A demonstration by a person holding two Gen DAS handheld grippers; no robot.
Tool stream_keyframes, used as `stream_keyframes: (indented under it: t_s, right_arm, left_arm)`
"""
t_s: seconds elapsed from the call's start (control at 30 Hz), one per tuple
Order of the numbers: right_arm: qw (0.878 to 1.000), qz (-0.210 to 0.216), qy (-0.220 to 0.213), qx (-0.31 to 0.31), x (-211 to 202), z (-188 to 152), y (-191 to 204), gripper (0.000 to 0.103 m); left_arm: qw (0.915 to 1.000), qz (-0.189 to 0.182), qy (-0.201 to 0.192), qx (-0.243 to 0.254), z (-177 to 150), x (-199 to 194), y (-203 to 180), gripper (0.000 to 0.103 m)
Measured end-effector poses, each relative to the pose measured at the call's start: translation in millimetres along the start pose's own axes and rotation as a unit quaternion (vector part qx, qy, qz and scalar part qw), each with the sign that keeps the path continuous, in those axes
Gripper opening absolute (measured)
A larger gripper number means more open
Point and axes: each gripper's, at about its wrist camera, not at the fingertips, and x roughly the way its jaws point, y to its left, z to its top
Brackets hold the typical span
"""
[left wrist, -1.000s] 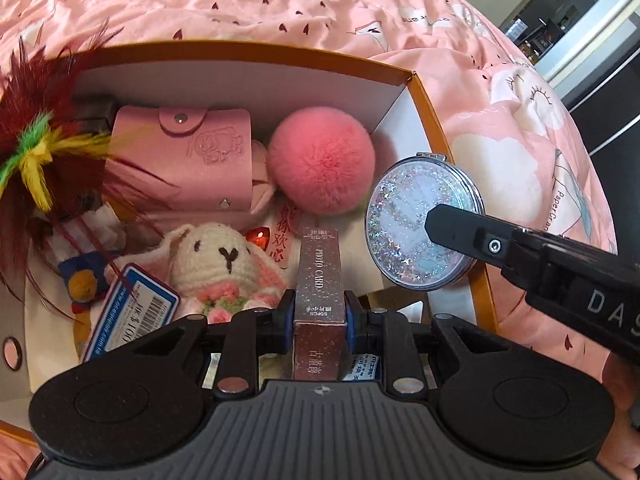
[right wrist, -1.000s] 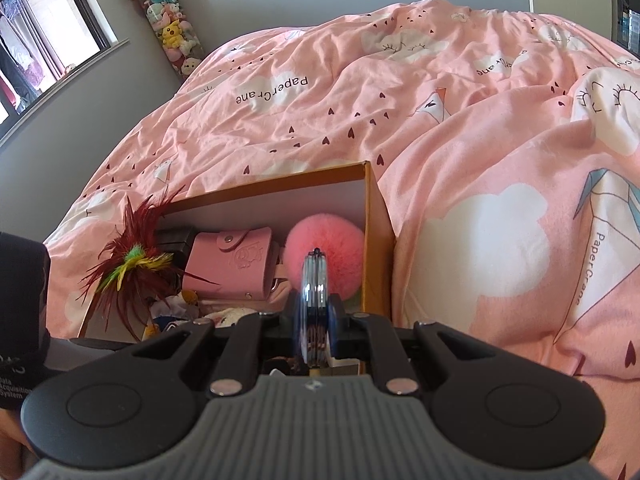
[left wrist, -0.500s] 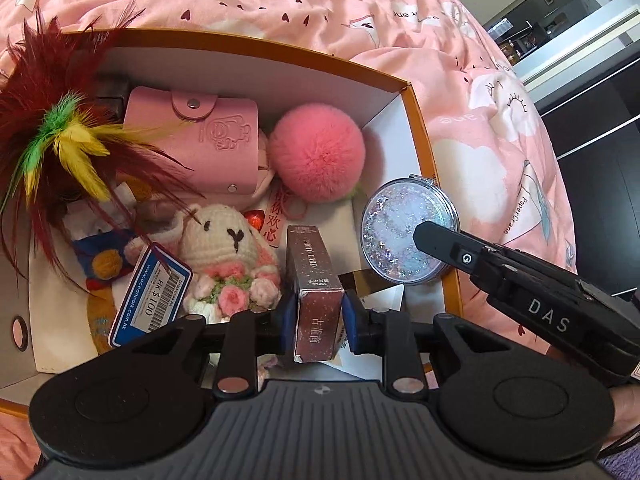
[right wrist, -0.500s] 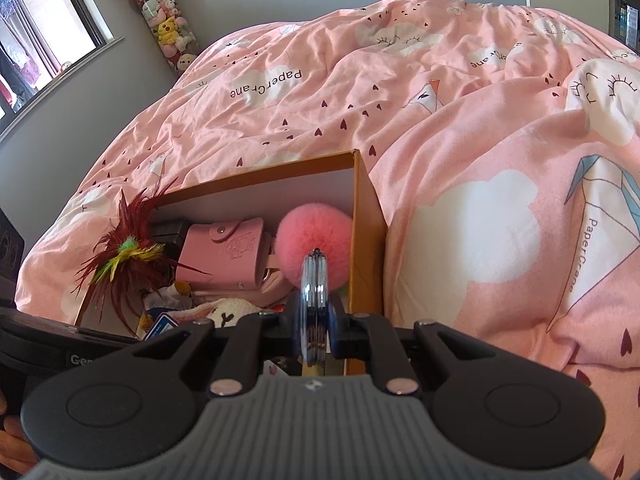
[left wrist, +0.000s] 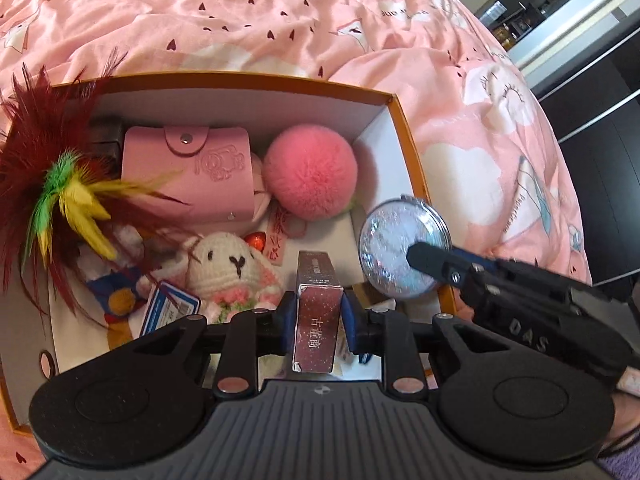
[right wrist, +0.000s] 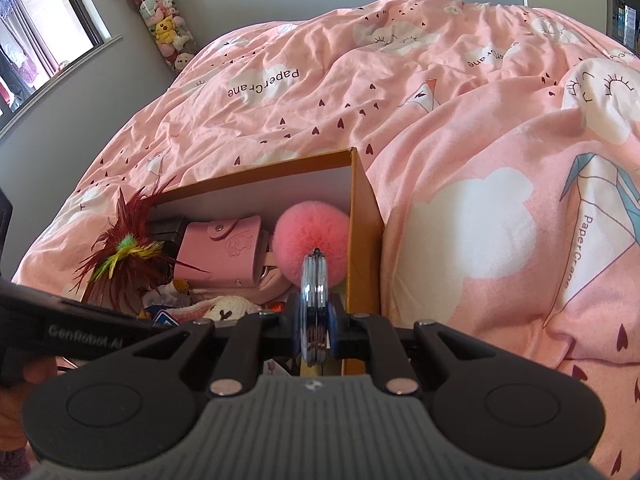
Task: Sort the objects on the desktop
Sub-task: 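Lower the card pack into the box with the left gripper while the right lowers the compact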
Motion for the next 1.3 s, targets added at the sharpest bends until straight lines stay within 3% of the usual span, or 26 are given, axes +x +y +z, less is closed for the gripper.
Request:
stream_keyframes:
  t_s: [0.2, 0.37, 0.47, 0.57, 0.8, 0.9, 1.0, 1.3]
  right_arm:
    - [1.0, -0.002, 0.004, 0.0, 2.2, -0.5, -0.9, 0.014]
    - [1.0, -0.003, 0.005, 0.0, 4.0, 0.1, -2.4, 0.014]
    - [1.0, -0.007, 0.004, -0.01, 4.4, -0.1, -0.6, 0.014]
    - [1.0, -0.009, 0.006, -0.015, 6.1, -0.5, 0.6, 0.014]
    - [1.0, -0.011, 0.003, -0.019, 3.4, -1.4, 1.1, 0.014]
    - [1.0, -0.011, 0.003, -0.018, 3.5, -1.5, 1.3, 0.014]
    - [1.0, -0.012, 0.003, -0.018, 3.1, -2.1, 1.7, 0.014]
    - [1.0, -0.005, 0.001, -0.031, 4.0, 4.1, 2.6, 0.014]
  left_arm:
    - [0.9997, -0.008, 0.012, -0.018, -4.5, 14.8, 4.5, 0.027]
    - [0.999, -0.014, -0.012, -0.04, -7.4, 16.2, 8.0, 0.036]
    - [0.9981, -0.02, -0.032, -0.048, -5.0, 10.0, 8.1, 0.051]
    - [0.9973, -0.026, -0.046, -0.052, -0.2, 4.8, 6.3, 0.056]
    - [0.9983, 0.027, -0.028, -0.043, 1.8, 21.6, 1.9, 0.057]
    - [0.998, 0.0, -0.021, -0.059, 1.4, 28.0, 5.2, 0.053]
    - [0.9987, 0.0, -0.017, -0.048, 2.2, 30.8, 0.3, 0.035]
    - [1.0, 0.005, 0.004, -0.006, -0.7, 16.0, -7.4, 0.027]
